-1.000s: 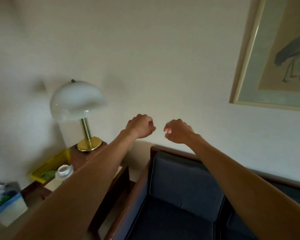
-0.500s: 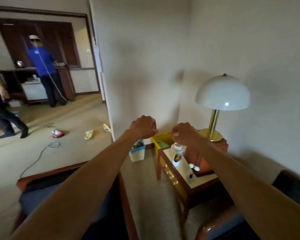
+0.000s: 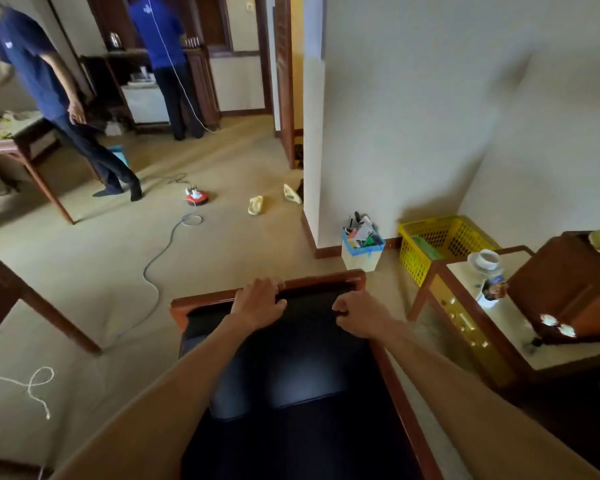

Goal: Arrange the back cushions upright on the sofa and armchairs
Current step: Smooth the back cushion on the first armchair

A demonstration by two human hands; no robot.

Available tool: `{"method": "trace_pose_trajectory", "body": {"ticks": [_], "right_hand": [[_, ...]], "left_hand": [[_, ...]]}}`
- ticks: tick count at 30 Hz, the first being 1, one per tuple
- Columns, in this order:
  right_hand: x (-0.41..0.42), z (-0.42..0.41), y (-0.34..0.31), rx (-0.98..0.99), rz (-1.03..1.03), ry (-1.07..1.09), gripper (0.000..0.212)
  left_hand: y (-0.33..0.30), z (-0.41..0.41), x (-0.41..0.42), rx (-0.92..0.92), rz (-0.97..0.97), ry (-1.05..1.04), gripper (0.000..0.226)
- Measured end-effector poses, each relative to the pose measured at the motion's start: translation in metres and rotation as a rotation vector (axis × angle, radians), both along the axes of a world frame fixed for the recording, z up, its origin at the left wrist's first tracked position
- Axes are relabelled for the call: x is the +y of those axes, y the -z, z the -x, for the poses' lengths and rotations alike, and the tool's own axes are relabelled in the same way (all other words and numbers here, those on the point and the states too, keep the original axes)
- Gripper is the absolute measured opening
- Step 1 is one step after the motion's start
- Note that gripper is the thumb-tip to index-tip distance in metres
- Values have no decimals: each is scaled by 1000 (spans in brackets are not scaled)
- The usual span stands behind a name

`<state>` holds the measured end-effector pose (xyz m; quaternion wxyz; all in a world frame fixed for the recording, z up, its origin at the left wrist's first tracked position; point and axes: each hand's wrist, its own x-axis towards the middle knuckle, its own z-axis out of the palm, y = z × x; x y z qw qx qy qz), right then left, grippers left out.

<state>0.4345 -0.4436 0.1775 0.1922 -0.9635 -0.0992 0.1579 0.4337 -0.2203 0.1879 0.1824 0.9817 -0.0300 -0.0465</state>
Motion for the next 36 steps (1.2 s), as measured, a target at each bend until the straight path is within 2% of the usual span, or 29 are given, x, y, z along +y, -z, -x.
{"method": "trace_pose_trajectory", "body": {"ticks": [4,9,14,18,22,24,27,29,32,33,36], "right_hand": [[56,-4,67,67,-7,-12,52],[97,-24,114,50,84,-67,75],[106,-48,147,50,235,-126,92],[98,-51,171,125,285,-161,96],[93,-54,173,-17,298,-159,94],[91,-60,169,-112,362,-163,104],[87,-55,178,-64,441,-194,122],[84,-51,189,-69,420,-187,121],[85,-57,189,-132,413,-174,114],[86,-59,189,-143,433,-194,113],[84,-59,191,-122,445,-260,100]], "left_hand": [[65,-6,56,81,21,-17,47],[124,-26,92,197,-27,51,76],[158,-45,102,243,-82,106,85],[178,-46,108,318,-190,166,110],[184,-40,100,258,-257,173,106],[185,-25,93,178,-259,158,101],[195,0,88,60,-261,177,92],[200,1,94,15,-287,143,95],[210,-13,120,119,-337,7,131],[214,-15,129,161,-352,3,133],[218,-10,135,168,-309,56,109]]}}
